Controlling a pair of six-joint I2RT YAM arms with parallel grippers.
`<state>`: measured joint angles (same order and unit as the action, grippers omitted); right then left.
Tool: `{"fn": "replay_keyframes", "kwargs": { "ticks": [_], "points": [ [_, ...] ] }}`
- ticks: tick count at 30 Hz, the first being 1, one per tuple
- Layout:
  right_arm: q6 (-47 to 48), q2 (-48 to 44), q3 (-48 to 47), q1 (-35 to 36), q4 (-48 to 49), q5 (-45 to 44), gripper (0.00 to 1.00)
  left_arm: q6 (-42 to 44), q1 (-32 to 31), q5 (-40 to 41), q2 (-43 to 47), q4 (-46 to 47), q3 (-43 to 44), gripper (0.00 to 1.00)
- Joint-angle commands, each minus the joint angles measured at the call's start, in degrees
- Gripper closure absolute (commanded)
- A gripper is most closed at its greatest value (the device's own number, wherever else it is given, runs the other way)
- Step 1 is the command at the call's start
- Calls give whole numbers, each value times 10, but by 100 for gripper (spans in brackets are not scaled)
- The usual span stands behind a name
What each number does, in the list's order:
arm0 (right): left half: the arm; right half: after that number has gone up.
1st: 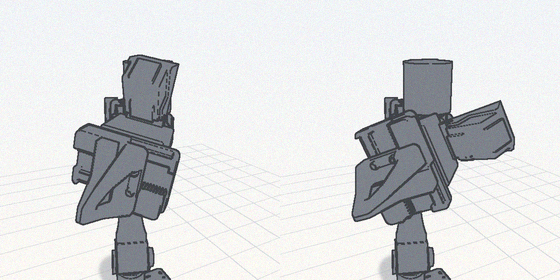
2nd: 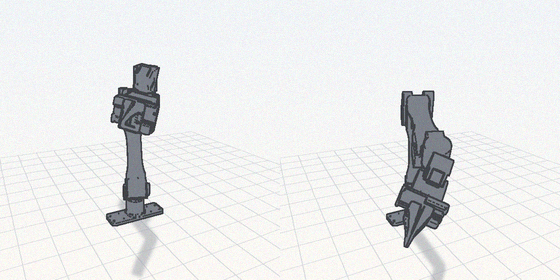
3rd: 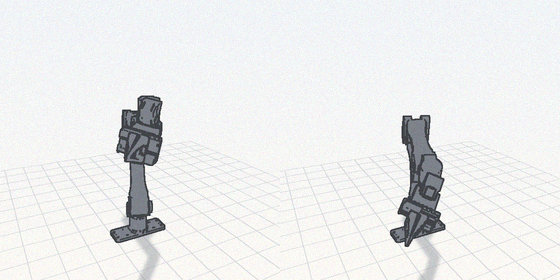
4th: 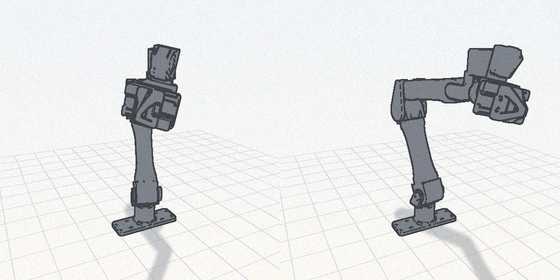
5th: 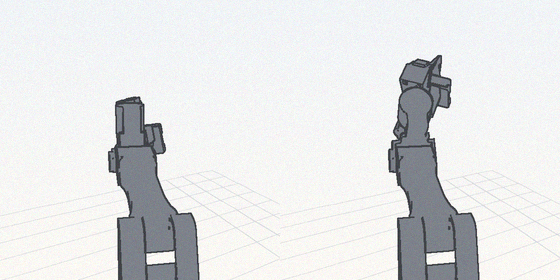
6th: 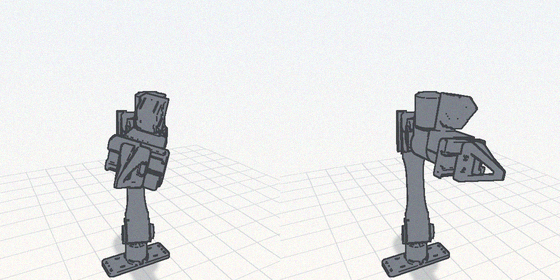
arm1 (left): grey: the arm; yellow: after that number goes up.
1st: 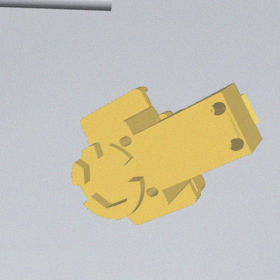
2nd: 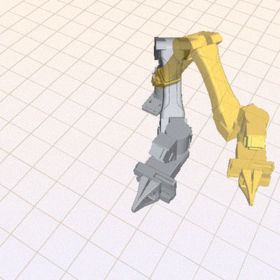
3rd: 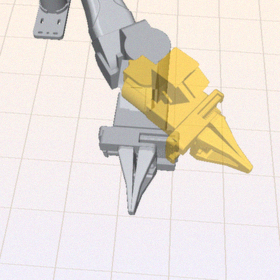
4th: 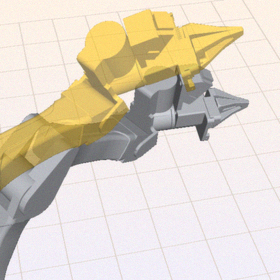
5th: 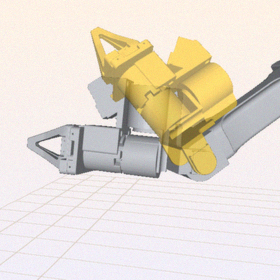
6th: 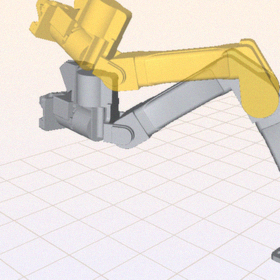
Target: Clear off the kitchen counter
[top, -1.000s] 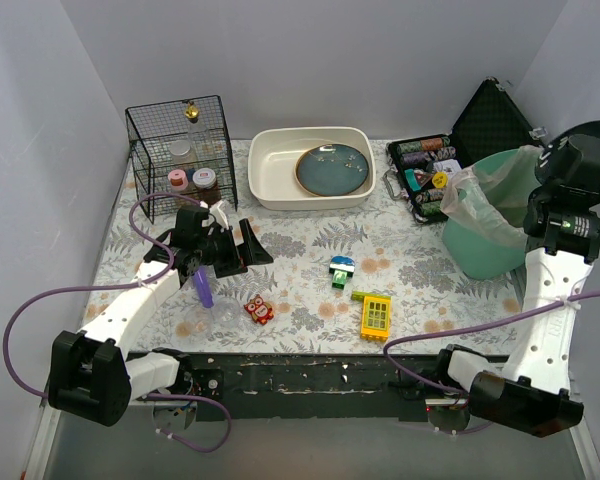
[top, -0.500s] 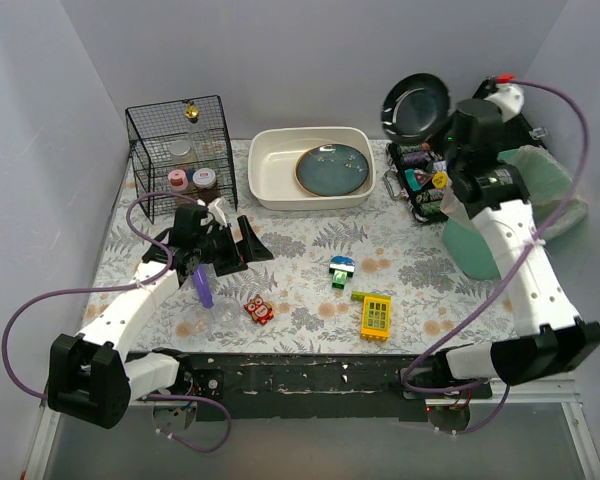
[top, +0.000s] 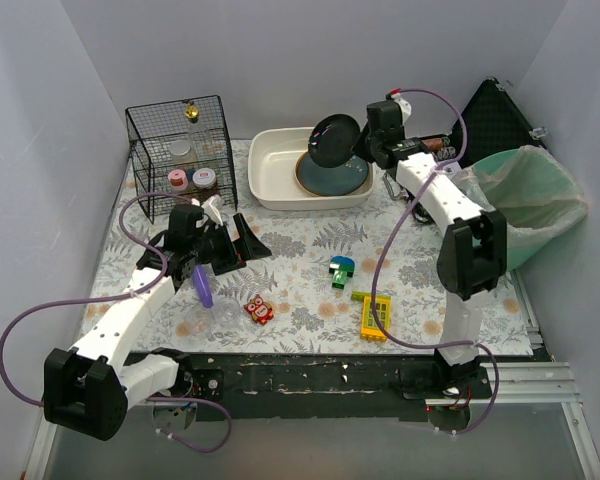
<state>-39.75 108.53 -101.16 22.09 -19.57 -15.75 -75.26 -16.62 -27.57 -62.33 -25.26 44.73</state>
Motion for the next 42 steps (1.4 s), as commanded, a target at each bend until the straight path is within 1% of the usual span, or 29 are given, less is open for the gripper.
{"fn": "replay_keyframes", "kwargs": {
  "ticks": [1, 4, 7, 14, 18, 22, 26, 31, 35, 42],
  "points": [
    [-15, 75, -80, -3, 31, 47, 99, -8, -1, 9, 28, 0, -5, 5],
    [-20, 128, -105, -4, 23, 56, 99, -8, -1, 11, 36, -3, -7, 5],
    [-30, 161, -96, -9, 35, 62, 99, -8, -1, 14, 43, -12, -7, 5],
    [-68, 159, 2, -33, 108, 87, 99, -3, -1, 18, 54, -23, -14, 5],
    [-82, 169, 9, -46, 103, 114, 99, -4, -1, 16, 52, -19, -17, 5],
    [-104, 190, -6, -65, 81, 177, 98, -7, -1, 14, 48, -16, -15, 5],
    [-111, 198, -11, -75, 75, 207, 76, -7, -2, 13, 44, -15, -12, 5],
    [-113, 191, -14, -84, 63, 217, 59, -6, -1, 15, 44, -16, -12, 5],
    [-97, 167, -17, -86, 51, 211, 54, -6, -1, 17, 48, -18, -13, 5],
    [-44, 64, -4, -86, 23, 179, 53, -2, -1, 18, 48, -18, -10, 5]
  ]
}}
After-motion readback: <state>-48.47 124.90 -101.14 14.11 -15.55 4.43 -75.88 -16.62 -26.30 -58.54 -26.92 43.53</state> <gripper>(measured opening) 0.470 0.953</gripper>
